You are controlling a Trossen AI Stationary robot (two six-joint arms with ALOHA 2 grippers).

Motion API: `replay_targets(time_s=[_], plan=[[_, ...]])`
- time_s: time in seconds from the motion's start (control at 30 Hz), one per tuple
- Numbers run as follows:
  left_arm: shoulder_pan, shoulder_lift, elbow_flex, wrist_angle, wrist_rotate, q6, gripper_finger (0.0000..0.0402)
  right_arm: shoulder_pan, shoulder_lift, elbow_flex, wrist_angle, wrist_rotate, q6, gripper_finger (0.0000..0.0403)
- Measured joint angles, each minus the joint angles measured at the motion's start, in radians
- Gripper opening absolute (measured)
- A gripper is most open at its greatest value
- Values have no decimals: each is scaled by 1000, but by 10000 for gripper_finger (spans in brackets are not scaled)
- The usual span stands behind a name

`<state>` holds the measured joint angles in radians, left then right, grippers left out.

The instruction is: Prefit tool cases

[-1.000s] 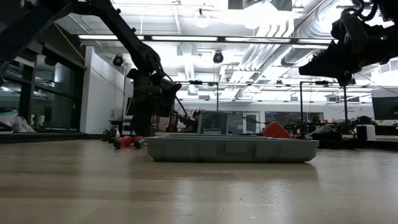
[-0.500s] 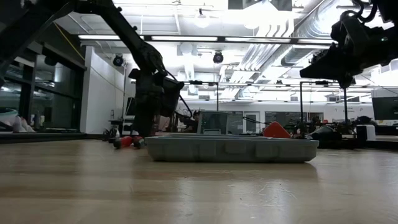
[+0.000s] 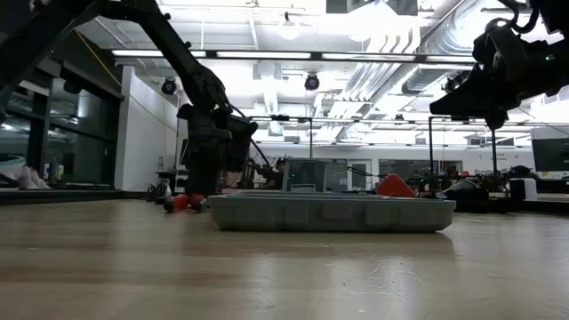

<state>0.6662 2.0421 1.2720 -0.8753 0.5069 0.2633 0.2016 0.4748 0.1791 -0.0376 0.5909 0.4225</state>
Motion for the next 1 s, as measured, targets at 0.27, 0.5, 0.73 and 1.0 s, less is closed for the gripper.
replay_targets(time_s=[0.27, 0.5, 0.73, 1.0], plan=[[-36, -1, 1, 31, -10, 3, 62, 0, 53, 0, 1, 0, 23, 0], [-82, -2, 3, 96, -1, 55, 14, 0, 133, 0, 23, 2, 52, 0], [-89, -37, -1, 102, -34, 63, 1, 0, 205, 0, 102, 3, 43, 0], [-89, -92, -2, 97, -34, 74, 0, 0, 286, 0, 176, -4, 49, 0]])
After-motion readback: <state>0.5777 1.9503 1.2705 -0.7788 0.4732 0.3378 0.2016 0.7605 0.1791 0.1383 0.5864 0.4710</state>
